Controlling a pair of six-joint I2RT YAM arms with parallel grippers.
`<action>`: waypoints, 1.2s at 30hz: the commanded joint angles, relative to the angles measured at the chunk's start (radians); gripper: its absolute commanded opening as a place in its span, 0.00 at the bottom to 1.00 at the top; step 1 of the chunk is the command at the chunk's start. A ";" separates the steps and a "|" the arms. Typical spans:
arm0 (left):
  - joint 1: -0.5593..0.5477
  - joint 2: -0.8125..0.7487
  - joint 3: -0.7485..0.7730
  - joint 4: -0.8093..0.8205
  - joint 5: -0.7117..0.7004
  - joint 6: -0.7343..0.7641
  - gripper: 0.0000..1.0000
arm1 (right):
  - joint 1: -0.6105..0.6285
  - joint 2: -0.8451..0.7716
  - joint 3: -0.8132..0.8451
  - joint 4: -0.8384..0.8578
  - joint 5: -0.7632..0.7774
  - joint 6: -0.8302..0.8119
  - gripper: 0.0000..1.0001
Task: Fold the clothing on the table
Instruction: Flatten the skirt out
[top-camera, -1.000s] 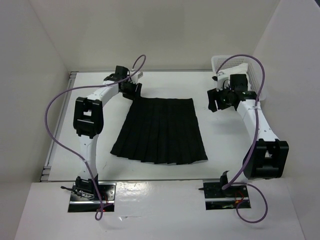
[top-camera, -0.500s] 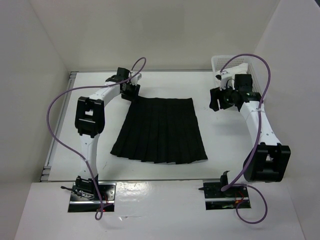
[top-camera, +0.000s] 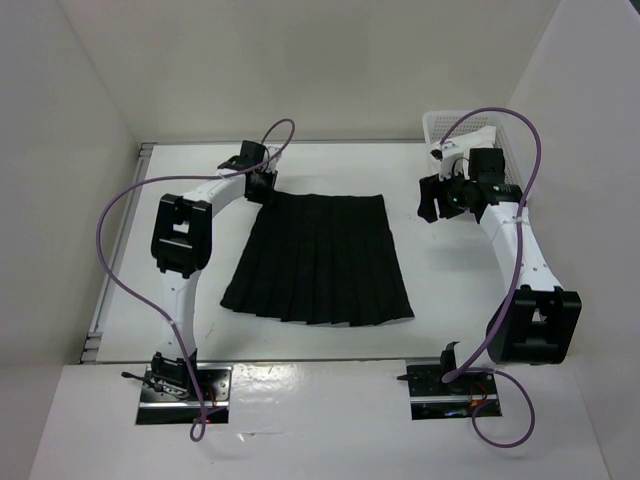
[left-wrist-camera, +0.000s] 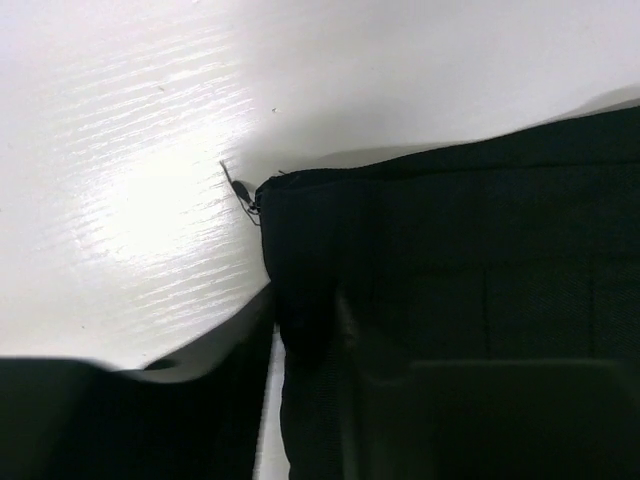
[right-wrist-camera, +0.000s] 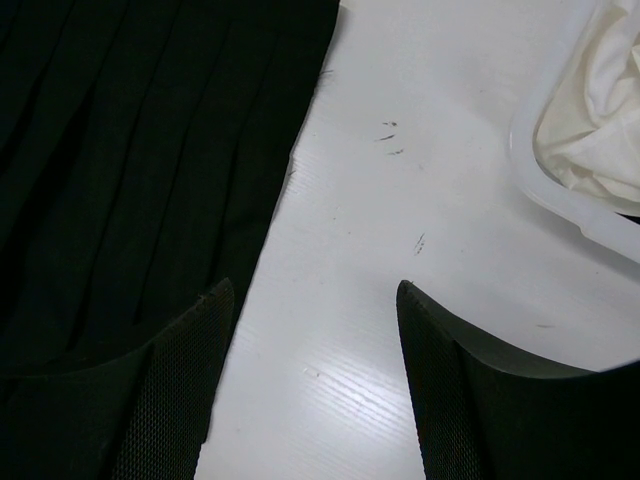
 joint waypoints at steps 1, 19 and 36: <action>0.004 0.005 -0.043 -0.035 -0.080 -0.032 0.31 | -0.005 -0.040 0.001 -0.004 -0.023 0.004 0.71; 0.084 -0.041 -0.070 -0.170 -0.126 -0.119 0.21 | -0.005 -0.031 0.001 0.005 -0.052 0.014 0.71; 0.168 -0.172 -0.044 -0.198 0.127 0.052 0.77 | 0.121 0.269 0.276 -0.059 -0.119 0.014 0.69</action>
